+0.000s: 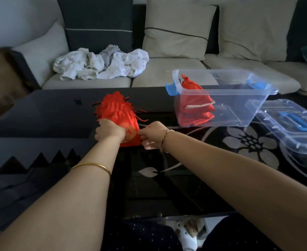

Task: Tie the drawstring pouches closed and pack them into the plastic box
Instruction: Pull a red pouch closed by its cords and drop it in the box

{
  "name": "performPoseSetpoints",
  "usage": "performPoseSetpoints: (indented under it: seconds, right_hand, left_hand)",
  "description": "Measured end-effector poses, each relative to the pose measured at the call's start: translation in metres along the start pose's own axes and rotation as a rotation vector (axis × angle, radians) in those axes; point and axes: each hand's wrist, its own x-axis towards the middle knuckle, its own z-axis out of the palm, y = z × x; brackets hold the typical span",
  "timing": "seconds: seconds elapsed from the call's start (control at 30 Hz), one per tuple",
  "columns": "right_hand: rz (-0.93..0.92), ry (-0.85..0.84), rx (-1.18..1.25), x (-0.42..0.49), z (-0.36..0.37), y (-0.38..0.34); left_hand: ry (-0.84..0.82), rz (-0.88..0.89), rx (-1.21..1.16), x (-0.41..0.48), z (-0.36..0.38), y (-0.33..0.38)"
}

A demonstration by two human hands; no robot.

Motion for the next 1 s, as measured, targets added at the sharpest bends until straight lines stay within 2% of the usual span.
performPoseSetpoints:
  seconds: [0.13,0.23,0.47,0.57,0.63,0.73,0.87,1.0]
  right_hand:
    - [0.101,-0.01,0.145,0.003,-0.001,0.003]
    - [0.036,0.037,0.085,-0.005,-0.013,0.006]
    - [-0.133,0.226,-0.031,-0.051,-0.077,0.009]
    - [-0.149,0.326,-0.087,-0.062,-0.105,0.016]
    - [-0.116,0.347,0.015,-0.068,-0.118,0.02]
    - [-0.061,0.334,0.339,-0.077,-0.127,0.025]
    - [-0.012,0.334,0.623,-0.087,-0.13,0.024]
    - [-0.007,0.325,0.784,-0.093,-0.133,0.017]
  left_hand:
    - [-0.183,-0.045,-0.324,-0.004,-0.006,0.002]
    - [-0.391,-0.118,-0.444,-0.014,-0.009,0.01]
    - [-0.633,0.149,-0.632,-0.053,-0.001,0.047]
    - [-0.708,0.212,-0.622,-0.068,0.01,0.058]
    - [-0.757,0.223,-0.608,-0.077,0.016,0.063]
    - [-0.79,0.15,-0.693,-0.085,0.021,0.066]
    - [-0.753,0.098,-0.812,-0.086,0.02,0.07]
    - [-0.684,0.11,-0.806,-0.083,0.017,0.071]
